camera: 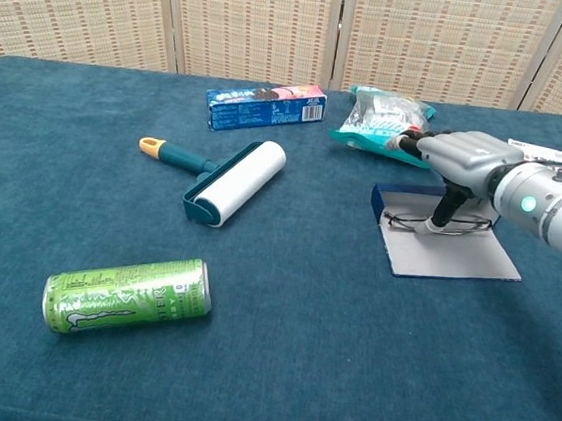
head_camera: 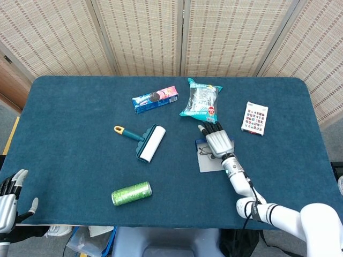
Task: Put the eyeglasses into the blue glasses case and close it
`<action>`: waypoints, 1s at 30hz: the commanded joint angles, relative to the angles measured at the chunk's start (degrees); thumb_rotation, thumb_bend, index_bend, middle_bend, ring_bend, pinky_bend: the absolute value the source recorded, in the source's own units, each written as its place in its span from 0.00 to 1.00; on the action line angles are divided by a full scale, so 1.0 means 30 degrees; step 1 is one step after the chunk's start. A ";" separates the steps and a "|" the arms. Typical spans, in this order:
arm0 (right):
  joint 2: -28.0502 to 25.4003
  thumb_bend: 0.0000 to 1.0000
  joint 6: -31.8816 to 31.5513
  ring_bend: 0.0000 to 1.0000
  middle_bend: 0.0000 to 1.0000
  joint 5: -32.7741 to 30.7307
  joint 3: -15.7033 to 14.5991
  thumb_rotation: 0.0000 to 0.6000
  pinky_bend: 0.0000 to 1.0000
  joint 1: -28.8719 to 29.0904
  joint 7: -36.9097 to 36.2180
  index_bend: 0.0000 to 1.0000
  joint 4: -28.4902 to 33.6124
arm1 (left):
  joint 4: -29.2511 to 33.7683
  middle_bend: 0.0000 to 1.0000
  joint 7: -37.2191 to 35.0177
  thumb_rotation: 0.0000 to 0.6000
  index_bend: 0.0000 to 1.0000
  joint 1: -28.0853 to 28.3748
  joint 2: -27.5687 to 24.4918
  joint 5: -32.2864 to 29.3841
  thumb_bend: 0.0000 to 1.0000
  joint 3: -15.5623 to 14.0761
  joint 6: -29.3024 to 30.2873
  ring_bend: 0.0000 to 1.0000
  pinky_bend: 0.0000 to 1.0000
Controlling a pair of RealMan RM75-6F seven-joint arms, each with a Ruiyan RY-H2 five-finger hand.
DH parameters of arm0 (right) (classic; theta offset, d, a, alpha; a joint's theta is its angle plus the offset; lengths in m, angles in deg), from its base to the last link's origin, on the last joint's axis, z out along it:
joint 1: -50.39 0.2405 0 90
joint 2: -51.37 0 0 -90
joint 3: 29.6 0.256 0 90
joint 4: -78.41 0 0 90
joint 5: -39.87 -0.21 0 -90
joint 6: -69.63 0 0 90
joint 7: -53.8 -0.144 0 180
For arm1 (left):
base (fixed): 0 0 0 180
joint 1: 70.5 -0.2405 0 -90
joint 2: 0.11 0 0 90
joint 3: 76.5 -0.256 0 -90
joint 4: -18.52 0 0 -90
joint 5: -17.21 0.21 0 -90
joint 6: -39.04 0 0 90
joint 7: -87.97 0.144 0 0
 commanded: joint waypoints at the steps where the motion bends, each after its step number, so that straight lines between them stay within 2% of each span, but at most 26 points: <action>1: 0.0145 0.15 0.0309 0.00 0.00 -0.0008 0.0143 1.00 0.00 0.0274 -0.0251 0.00 -0.0504 | 0.0063 0.00 0.0050 1.00 0.00 -0.0022 -0.0024 -0.0021 0.40 0.0026 0.0038 0.00 0.00; 5: 0.0079 0.15 0.0555 0.00 0.00 0.0129 0.0167 1.00 0.00 0.0414 -0.0633 0.00 -0.0613 | 0.0202 0.00 0.0153 1.00 0.00 -0.0093 -0.0109 -0.0013 0.40 0.0038 0.0159 0.00 0.00; 12: -0.1126 0.15 -0.0149 0.00 0.00 0.0926 -0.0604 1.00 0.00 -0.0404 -0.0982 0.00 0.0794 | 0.0310 0.00 0.0252 1.00 0.00 -0.0128 -0.0149 0.0002 0.40 0.0001 0.0118 0.00 0.00; 17: -0.1837 0.15 -0.0284 0.00 0.00 0.0652 -0.0772 1.00 0.00 -0.0764 -0.0752 0.00 0.1152 | 0.0426 0.00 0.0367 1.00 0.00 -0.0054 -0.0121 0.0169 0.40 0.0012 0.0121 0.00 0.00; 22: -0.1815 0.15 0.0049 0.00 0.00 0.0371 -0.0675 1.00 0.00 -0.0677 -0.0891 0.00 0.0753 | 0.0470 0.00 0.0465 1.00 0.00 -0.0018 -0.0080 0.0138 0.40 0.0021 0.0041 0.00 0.00; 30: -0.0888 0.15 0.0867 0.00 0.00 0.0105 -0.0403 1.00 0.00 0.0005 -0.0986 0.00 -0.1065 | 0.0440 0.00 0.0459 1.00 0.00 -0.0070 -0.0154 -0.0037 0.40 0.0071 0.0023 0.00 0.00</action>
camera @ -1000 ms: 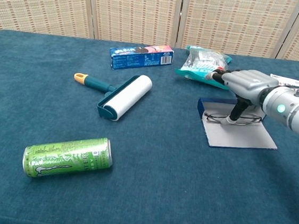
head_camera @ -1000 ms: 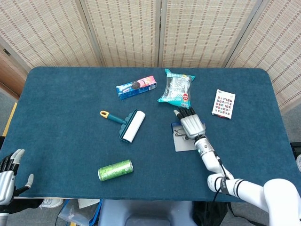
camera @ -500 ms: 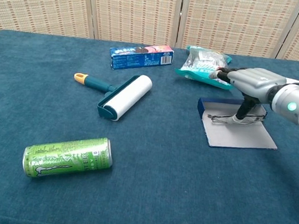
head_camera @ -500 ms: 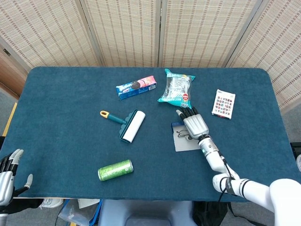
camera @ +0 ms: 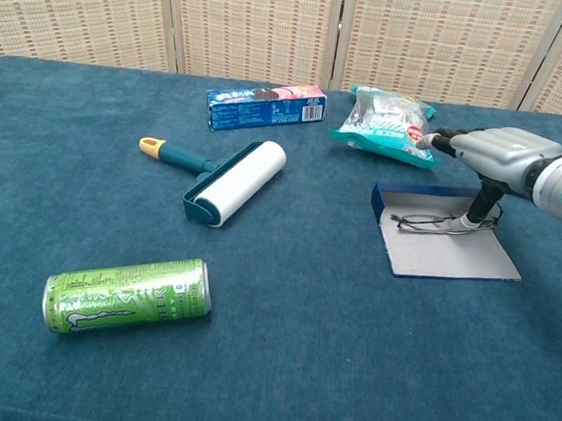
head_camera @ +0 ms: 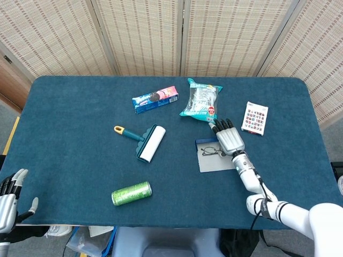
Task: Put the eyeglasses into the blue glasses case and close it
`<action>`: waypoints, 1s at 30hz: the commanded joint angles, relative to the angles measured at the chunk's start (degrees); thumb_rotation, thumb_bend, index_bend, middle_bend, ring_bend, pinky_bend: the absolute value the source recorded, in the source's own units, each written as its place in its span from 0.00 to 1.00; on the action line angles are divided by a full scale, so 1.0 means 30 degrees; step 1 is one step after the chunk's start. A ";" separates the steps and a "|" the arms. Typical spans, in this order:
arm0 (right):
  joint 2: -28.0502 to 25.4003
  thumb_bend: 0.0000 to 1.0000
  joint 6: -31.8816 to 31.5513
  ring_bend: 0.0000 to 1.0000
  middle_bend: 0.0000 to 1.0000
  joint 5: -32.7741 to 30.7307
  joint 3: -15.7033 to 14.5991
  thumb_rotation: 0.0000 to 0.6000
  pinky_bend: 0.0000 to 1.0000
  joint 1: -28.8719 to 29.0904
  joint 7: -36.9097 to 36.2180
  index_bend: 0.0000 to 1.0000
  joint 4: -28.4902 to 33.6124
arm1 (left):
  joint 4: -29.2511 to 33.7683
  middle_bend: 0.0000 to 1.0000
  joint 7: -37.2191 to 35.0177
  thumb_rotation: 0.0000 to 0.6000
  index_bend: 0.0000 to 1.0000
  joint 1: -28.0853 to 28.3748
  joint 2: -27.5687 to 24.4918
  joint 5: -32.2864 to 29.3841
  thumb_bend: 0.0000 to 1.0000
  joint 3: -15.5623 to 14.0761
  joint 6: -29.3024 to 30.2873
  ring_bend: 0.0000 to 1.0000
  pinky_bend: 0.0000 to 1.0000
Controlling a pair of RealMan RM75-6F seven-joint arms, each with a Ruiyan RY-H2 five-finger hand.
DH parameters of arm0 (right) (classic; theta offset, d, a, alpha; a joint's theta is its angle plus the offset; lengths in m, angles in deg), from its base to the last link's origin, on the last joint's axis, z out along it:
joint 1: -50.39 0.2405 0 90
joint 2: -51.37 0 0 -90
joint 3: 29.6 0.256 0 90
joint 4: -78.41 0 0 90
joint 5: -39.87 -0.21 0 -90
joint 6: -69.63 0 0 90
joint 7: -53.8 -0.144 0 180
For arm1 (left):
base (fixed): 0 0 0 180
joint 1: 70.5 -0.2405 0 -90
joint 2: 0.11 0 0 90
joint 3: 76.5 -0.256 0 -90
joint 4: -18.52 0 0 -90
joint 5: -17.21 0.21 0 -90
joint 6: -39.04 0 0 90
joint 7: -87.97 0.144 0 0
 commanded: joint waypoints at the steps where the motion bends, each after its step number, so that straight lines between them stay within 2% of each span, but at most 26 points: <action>1: 0.0494 0.15 0.0375 0.00 0.00 -0.0124 0.0246 1.00 0.00 0.0383 -0.0187 0.00 -0.0832 | -0.0011 0.00 0.0010 1.00 0.00 -0.0004 0.0005 -0.0057 0.40 0.0009 -0.0040 0.00 0.00; 10: 0.1480 0.15 0.1220 0.00 0.00 -0.0220 0.0726 1.00 0.00 0.1303 -0.0563 0.00 -0.2735 | -0.0140 0.00 -0.0086 1.00 0.00 -0.0122 0.0005 -0.0248 0.40 0.0049 0.0008 0.00 0.00; 16: 0.1775 0.15 0.1448 0.00 0.00 -0.0208 0.0858 1.00 0.00 0.1580 -0.0739 0.00 -0.3250 | -0.0182 0.00 -0.0142 1.00 0.00 -0.0207 -0.0015 -0.0337 0.40 0.0032 0.0014 0.00 0.00; 23: 0.1677 0.15 0.1480 0.00 0.00 -0.0092 0.0819 1.00 0.00 0.1551 -0.0964 0.00 -0.3170 | -0.0188 0.00 -0.0145 1.00 0.00 -0.0176 -0.0023 -0.0281 0.40 0.0074 0.0003 0.00 0.00; 30: 0.1112 0.14 0.1046 0.00 0.00 0.0339 0.0485 1.00 0.00 0.1072 -0.1282 0.00 -0.2136 | -0.0149 0.00 -0.0079 1.00 0.00 -0.0128 -0.0002 -0.0201 0.40 0.0066 -0.0051 0.00 0.00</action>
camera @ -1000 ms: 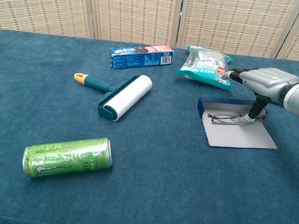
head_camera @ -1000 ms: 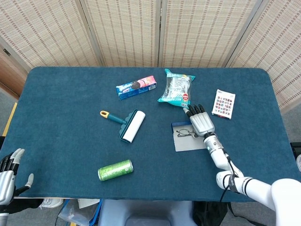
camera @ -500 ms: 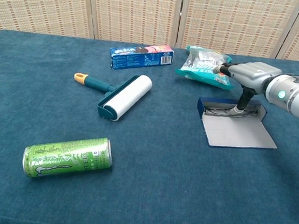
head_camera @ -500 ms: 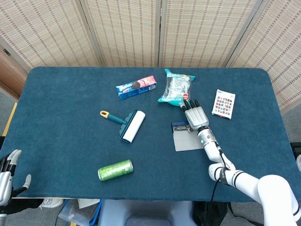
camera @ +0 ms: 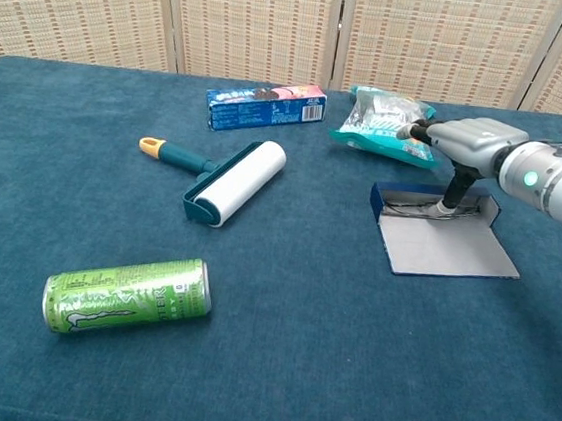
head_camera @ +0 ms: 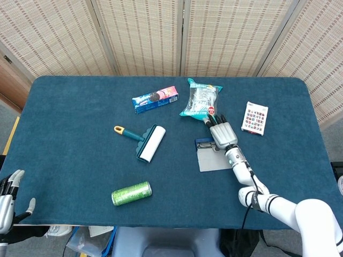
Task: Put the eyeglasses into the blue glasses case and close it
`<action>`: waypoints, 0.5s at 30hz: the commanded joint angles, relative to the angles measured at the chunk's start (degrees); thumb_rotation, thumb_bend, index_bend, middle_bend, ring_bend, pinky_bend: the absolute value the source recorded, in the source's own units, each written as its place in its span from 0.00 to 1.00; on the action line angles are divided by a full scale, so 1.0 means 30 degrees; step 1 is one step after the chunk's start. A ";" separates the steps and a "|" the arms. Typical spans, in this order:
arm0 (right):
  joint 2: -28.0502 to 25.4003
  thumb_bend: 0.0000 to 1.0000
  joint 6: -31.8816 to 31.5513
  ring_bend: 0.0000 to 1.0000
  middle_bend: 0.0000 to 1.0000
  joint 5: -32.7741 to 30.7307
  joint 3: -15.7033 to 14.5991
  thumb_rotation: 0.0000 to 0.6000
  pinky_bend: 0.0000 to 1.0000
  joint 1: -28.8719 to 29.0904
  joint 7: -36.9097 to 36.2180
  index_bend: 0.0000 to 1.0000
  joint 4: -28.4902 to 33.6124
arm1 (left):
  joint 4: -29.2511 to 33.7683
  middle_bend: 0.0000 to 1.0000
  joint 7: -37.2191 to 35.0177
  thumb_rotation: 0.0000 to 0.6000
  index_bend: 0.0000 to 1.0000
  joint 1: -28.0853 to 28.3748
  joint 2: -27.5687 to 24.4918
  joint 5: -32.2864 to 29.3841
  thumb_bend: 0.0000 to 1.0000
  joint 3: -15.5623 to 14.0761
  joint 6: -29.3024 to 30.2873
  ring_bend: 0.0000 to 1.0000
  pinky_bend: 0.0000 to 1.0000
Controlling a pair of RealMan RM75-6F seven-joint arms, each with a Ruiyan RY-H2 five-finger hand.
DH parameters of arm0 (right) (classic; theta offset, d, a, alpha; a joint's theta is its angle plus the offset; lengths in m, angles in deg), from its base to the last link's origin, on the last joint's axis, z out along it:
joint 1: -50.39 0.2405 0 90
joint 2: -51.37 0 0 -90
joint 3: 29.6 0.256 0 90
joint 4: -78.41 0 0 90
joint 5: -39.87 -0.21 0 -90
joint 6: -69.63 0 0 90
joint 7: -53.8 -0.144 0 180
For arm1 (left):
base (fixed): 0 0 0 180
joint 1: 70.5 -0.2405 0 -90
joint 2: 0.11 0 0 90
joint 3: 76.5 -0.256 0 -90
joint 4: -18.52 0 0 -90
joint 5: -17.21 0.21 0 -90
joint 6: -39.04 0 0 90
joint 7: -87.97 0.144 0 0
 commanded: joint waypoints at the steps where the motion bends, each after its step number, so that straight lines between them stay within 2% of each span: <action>1: -0.0222 0.13 -0.0285 0.00 0.00 0.0207 -0.0135 1.00 0.00 -0.0269 -0.0257 0.00 0.0375 | 0.0007 0.00 0.0017 1.00 0.00 0.0011 0.0007 0.0040 0.40 0.0001 0.0011 0.00 0.00; 6: -0.0622 0.11 -0.0778 0.00 0.00 0.0616 -0.0278 1.00 0.00 -0.0639 -0.0680 0.00 0.0999 | 0.0104 0.00 0.0024 1.00 0.00 -0.0002 -0.0060 0.0079 0.40 0.0026 0.0086 0.00 0.00; 15: -0.3204 0.10 -0.4813 0.00 0.00 0.2513 -0.1320 1.00 0.00 -0.3328 -0.1504 0.00 0.5471 | 0.0164 0.00 0.0025 1.00 0.00 0.0058 -0.0120 0.0129 0.40 0.0056 0.0037 0.00 0.00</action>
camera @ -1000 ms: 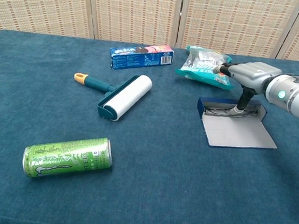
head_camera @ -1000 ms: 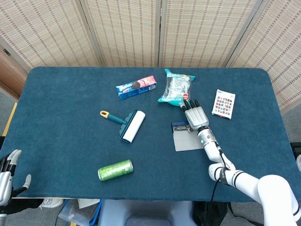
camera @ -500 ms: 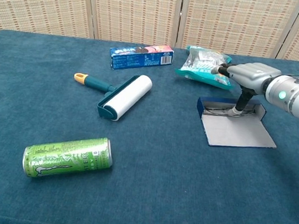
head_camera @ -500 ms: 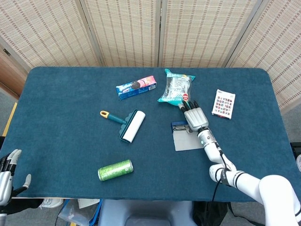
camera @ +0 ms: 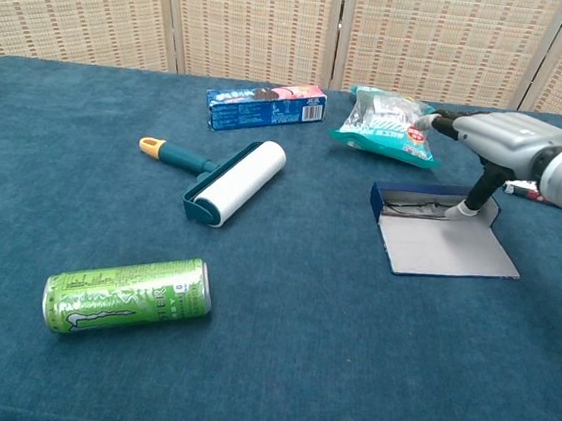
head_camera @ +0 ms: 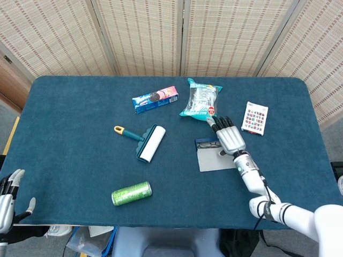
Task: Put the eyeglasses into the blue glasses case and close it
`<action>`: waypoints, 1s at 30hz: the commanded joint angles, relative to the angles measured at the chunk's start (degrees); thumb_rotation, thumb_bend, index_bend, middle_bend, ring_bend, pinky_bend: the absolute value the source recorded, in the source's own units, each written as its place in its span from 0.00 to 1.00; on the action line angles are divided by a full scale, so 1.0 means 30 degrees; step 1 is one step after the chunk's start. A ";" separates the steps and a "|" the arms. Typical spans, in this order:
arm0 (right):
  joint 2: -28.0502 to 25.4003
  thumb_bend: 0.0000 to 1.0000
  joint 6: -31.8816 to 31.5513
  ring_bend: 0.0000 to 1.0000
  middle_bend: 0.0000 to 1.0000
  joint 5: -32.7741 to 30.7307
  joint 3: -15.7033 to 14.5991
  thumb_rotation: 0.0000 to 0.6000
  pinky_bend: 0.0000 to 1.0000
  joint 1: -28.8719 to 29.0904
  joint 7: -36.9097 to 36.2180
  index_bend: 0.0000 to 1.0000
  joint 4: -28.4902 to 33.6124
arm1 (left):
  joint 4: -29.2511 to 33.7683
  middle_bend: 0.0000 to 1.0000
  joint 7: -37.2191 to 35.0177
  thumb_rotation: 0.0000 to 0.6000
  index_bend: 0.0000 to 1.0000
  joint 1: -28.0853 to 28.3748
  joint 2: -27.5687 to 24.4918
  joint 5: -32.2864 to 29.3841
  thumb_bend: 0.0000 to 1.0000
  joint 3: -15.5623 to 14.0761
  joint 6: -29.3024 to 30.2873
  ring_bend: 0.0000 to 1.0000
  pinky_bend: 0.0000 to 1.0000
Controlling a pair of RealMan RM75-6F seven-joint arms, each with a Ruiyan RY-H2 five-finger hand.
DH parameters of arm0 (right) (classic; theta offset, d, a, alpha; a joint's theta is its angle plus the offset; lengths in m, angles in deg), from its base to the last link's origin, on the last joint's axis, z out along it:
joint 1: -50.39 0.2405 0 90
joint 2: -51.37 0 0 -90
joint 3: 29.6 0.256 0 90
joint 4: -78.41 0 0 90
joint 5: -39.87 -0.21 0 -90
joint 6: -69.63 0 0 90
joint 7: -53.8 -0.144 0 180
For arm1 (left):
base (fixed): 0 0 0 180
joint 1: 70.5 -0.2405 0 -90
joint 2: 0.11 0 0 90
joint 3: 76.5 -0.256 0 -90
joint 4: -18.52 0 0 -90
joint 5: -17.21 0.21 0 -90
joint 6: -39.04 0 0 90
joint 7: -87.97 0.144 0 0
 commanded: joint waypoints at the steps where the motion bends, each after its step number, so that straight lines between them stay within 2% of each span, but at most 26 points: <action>1: -0.1313 0.10 -0.2147 0.00 0.00 0.0969 -0.0735 1.00 0.00 -0.1687 -0.0472 0.00 0.2172 | 0.0015 0.00 0.0024 1.00 0.00 0.0048 0.0014 0.0116 0.40 -0.0005 0.0014 0.00 0.00; 7: -0.2051 0.10 -0.3331 0.00 0.00 0.2099 -0.2016 1.00 0.00 -0.3104 -0.0548 0.00 0.3527 | 0.0120 0.00 0.0062 1.00 0.00 0.0144 0.0019 0.0381 0.40 -0.0006 0.0081 0.00 0.00; 13: -0.1845 0.10 -0.3242 0.00 0.00 0.2531 -0.2600 1.00 0.00 -0.3632 -0.0495 0.00 0.3100 | 0.0182 0.00 0.0169 1.00 0.00 0.0170 0.0068 0.0454 0.40 -0.0086 0.0030 0.00 0.00; 30: -0.0919 0.10 -0.1966 0.00 0.00 0.2518 -0.2143 1.00 0.00 -0.3573 -0.0976 0.00 0.1022 | 0.0189 0.00 0.0328 1.00 0.00 0.0159 0.0096 0.0393 0.40 -0.0160 -0.0033 0.00 0.00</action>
